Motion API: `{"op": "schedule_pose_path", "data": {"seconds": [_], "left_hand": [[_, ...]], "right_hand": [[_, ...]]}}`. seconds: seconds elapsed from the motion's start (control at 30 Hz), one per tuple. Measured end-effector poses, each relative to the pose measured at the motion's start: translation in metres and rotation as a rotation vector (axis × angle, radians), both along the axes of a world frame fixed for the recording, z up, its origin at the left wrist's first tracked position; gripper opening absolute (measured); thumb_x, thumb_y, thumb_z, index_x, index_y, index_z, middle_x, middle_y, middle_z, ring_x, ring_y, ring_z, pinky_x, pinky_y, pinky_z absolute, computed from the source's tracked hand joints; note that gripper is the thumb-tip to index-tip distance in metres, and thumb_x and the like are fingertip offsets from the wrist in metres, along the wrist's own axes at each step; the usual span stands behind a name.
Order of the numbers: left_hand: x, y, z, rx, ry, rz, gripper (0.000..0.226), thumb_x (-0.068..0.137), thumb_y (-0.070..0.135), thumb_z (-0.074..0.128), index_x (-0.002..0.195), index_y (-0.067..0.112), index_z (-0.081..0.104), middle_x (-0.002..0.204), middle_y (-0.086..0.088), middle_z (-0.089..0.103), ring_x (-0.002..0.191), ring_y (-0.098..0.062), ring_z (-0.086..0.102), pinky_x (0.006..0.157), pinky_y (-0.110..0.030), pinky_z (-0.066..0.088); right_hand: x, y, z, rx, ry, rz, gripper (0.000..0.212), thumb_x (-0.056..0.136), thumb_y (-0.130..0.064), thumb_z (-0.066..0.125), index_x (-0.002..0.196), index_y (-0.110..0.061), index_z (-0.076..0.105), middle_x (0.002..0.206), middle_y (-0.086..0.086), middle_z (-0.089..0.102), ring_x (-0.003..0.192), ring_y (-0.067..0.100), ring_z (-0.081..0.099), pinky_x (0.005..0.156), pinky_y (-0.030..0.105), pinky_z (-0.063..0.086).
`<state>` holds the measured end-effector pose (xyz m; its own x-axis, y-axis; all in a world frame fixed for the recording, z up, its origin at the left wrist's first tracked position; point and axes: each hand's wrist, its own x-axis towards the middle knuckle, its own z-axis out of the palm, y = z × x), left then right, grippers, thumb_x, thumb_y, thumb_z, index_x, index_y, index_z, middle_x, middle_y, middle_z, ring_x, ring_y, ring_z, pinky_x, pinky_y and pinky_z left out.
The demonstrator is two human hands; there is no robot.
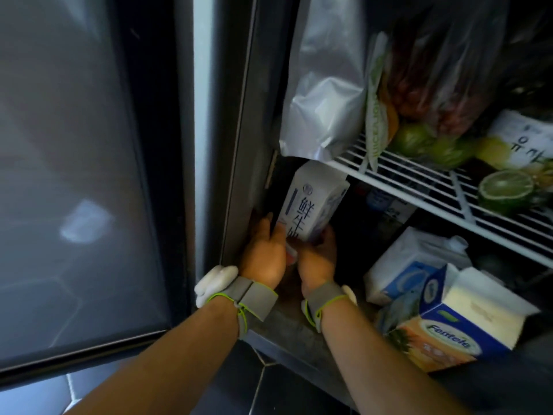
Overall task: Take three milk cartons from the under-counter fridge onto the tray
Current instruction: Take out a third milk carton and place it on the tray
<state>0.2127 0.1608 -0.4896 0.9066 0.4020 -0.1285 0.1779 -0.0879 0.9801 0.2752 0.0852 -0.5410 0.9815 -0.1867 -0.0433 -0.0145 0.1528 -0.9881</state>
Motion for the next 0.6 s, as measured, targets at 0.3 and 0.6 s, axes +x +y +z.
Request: {"op": "schedule_pose_path", "data": {"seconds": [0.3, 0.6], "left_hand": [[-0.014, -0.002, 0.000, -0.092, 0.030, -0.111, 0.037, 0.101, 0.042, 0.043, 0.131, 0.020, 0.047, 0.128, -0.005, 0.065, 0.112, -0.025, 0.064, 0.097, -0.033, 0.051], [-0.038, -0.001, 0.005, -0.019, 0.024, -0.104, 0.033, 0.097, 0.042, 0.054, 0.119, 0.019, 0.044, 0.109, 0.002, 0.067, 0.090, -0.014, 0.066, 0.080, -0.026, 0.053]], "right_hand": [[-0.039, -0.038, -0.022, -0.048, 0.054, 0.214, 0.082, 0.063, 0.023, 0.076, 0.134, -0.012, 0.053, 0.121, 0.013, 0.072, 0.099, 0.017, 0.074, 0.082, 0.034, 0.062], [-0.049, -0.049, -0.026, -0.149, 0.041, 0.401, 0.078, 0.066, 0.015, 0.082, 0.122, -0.033, 0.056, 0.117, -0.003, 0.075, 0.098, 0.005, 0.074, 0.073, 0.023, 0.060]]}}
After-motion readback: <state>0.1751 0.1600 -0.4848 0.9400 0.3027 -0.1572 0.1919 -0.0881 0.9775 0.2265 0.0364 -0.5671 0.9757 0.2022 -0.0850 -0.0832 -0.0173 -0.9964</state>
